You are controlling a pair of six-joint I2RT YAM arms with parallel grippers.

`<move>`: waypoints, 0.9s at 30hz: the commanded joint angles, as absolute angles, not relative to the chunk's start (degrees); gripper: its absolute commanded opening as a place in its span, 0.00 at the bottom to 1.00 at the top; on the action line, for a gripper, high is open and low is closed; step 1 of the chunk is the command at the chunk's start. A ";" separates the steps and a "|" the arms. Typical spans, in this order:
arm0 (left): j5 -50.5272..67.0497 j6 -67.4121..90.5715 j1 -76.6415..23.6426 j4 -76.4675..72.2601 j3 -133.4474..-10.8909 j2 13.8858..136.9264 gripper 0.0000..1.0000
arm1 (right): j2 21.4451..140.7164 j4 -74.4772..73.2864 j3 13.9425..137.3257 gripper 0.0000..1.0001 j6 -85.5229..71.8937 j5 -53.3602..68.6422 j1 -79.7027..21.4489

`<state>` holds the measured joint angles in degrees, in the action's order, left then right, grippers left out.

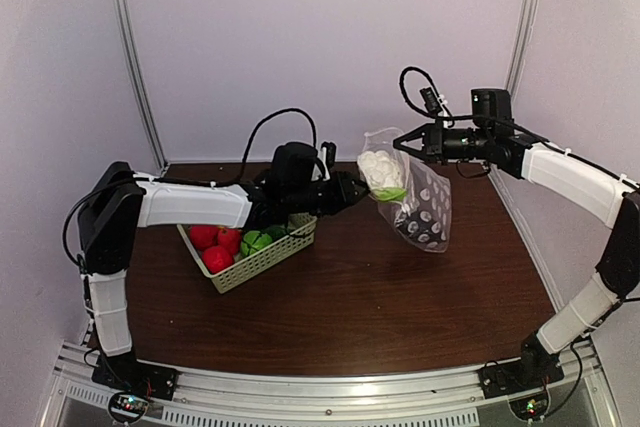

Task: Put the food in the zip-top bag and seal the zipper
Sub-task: Adjust the zipper food storage bag at the center of the board.

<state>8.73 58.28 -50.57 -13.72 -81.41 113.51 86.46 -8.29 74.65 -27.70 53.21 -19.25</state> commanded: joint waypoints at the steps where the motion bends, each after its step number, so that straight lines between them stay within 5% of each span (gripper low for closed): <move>1: 9.42 58.95 -49.89 -22.47 -82.95 115.39 0.38 | 84.37 -5.19 74.66 0.00 -28.74 55.15 -19.07; 10: 12.73 59.85 -49.39 -15.44 -91.41 120.80 0.22 | 84.27 -5.04 73.72 0.00 -28.11 54.93 -19.08; 16: 11.63 59.34 -49.31 -11.68 -93.12 120.32 0.00 | 84.20 -5.85 73.84 0.00 -26.96 54.33 -18.89; 27: -0.74 49.96 -51.48 -1.36 -93.47 105.31 0.00 | 83.47 -11.41 76.40 0.00 -21.52 46.97 -16.79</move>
<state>8.03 56.58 -49.78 -3.60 -91.94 116.03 86.35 -8.69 74.00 -26.41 52.18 -17.54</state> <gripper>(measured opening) 0.009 0.002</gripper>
